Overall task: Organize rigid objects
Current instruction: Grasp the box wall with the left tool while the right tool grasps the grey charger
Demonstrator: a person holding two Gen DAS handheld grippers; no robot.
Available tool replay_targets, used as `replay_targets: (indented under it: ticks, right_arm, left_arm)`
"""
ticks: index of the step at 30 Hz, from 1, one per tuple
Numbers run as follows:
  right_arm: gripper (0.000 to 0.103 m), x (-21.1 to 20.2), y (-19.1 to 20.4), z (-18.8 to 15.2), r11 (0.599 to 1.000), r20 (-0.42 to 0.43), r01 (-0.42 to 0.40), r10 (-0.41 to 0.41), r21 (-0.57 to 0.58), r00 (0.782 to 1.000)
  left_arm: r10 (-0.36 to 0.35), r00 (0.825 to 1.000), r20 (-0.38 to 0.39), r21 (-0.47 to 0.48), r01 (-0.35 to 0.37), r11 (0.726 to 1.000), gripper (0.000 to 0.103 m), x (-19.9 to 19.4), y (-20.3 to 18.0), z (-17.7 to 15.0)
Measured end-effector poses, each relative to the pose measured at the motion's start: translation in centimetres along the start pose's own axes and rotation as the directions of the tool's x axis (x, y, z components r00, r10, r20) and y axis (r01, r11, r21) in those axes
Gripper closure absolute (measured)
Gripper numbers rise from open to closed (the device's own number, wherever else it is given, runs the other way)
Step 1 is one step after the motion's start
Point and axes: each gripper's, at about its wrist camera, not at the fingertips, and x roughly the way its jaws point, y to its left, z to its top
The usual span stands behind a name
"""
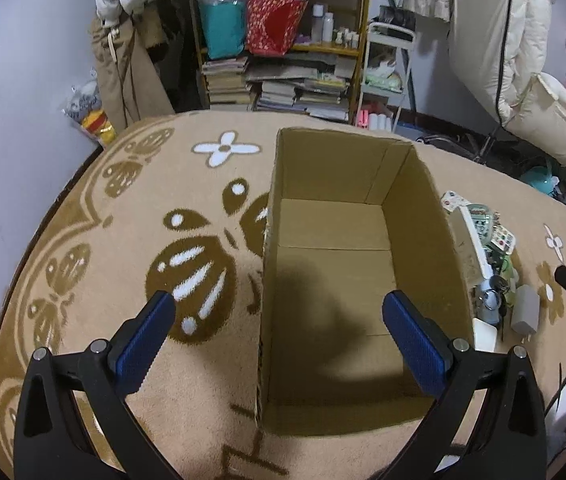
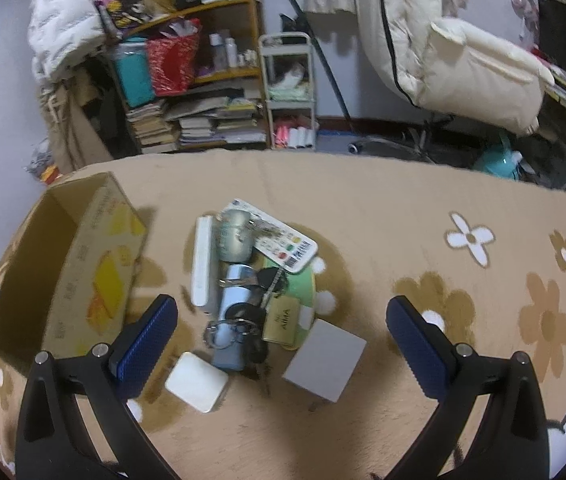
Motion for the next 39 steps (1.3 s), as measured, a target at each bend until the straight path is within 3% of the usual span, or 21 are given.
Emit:
replay_targets:
  ticks: [3, 10, 21, 25, 28, 30, 35, 37, 39]
  right_arm:
    - [0.000, 1.6, -0.2, -0.3, 0.999, -0.043, 0.046, -0.046, -0.001, 0.998]
    - [0.000, 4.8, -1.0, -1.0, 0.997, -0.147, 0.065, -0.060, 0.030, 0.987]
    - [0.000, 7.9, -1.4, -2.0, 0.989, -0.221, 0.150, -0.143, 0.016, 0.965]
    - [0.000, 8.3, -1.8, -2.2, 0.984, -0.232, 0.175, -0.167, 0.015, 0.958]
    - [0.006, 8.5, -2.5, -2.4, 0.984, -0.258, 0.173, -0.154, 0.052, 0.954]
    - [0.009, 8.8, -3.2, -2.6, 0.981, -0.280, 0.173, -0.143, 0.084, 0.949]
    - [0.026, 9.5, -4.5, -3.3, 0.975, -0.339, 0.156, -0.094, 0.160, 0.936]
    - [0.035, 9.7, -4.8, -3.6, 0.970, -0.351, 0.122, -0.042, 0.209, 0.935]
    - [0.039, 9.7, -4.5, -3.9, 0.969, -0.359, 0.101, -0.013, 0.227, 0.933]
  left_arm:
    - [0.001, 1.000, -0.022, -0.009, -0.001, 1.000, 0.001, 1.1, 0.3, 0.5]
    - [0.012, 0.996, -0.088, -0.026, -0.014, 1.000, 0.001, 3.3, 1.0, 0.4]
    - [-0.018, 0.988, -0.153, -0.069, 0.007, 0.998, 0.004, 5.3, 2.2, 0.1]
    - [-0.022, 0.982, -0.189, -0.068, 0.009, 0.998, 0.014, 5.9, 2.3, -0.2]
    - [0.003, 0.981, -0.193, -0.039, -0.010, 0.999, 0.020, 6.0, 1.9, -0.5]
    - [0.020, 0.980, -0.197, -0.014, -0.023, 1.000, 0.029, 6.2, 1.6, -0.6]
    - [0.015, 0.970, -0.244, -0.012, -0.018, 1.000, 0.069, 6.9, 1.5, -1.1]
    - [0.019, 0.967, -0.255, -0.015, -0.023, 1.000, 0.079, 7.1, 1.6, -1.2]
    - [0.025, 0.963, -0.268, -0.018, -0.031, 0.999, 0.081, 7.2, 1.8, -1.4]
